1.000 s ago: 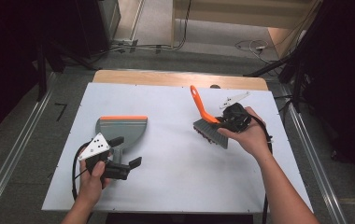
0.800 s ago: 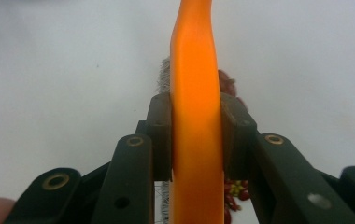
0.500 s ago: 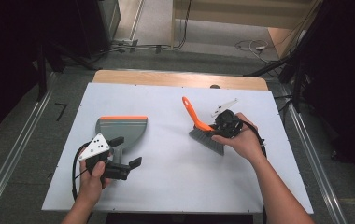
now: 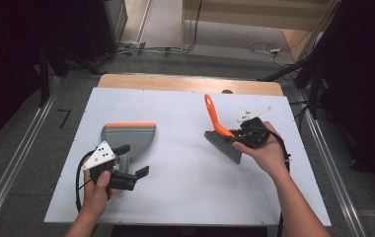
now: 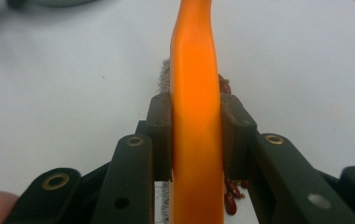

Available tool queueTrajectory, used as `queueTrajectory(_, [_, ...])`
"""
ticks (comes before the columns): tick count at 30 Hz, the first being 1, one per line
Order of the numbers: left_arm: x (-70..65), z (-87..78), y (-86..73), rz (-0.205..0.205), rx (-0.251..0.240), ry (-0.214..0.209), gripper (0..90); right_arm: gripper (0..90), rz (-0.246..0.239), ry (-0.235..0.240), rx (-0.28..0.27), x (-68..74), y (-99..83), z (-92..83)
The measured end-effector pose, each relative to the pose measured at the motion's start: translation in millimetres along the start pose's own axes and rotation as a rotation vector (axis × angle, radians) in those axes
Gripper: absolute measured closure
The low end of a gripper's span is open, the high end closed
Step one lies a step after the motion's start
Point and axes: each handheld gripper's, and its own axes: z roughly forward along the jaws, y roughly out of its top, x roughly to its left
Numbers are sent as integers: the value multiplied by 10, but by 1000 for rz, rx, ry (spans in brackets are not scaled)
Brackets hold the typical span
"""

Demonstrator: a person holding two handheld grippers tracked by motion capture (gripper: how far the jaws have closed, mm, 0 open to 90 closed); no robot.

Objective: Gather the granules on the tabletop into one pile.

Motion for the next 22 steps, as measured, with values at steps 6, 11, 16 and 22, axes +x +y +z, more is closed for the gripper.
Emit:
queueTrajectory(6, [2,-7,1,-2,-3,4,0,680,68,-11,-61,18,-213,-212])
queueTrajectory(11, [1,-9,2,0,-5,6,0,681,106,-32,-104,25,-426,-358])
queueTrajectory(16, [-5,-11,3,2,-8,6,0,680,154,-30,-138,0,-658,-470])
queueTrajectory(22, [2,-31,8,3,-14,7,0,680,220,-29,-175,-36,-938,-644])
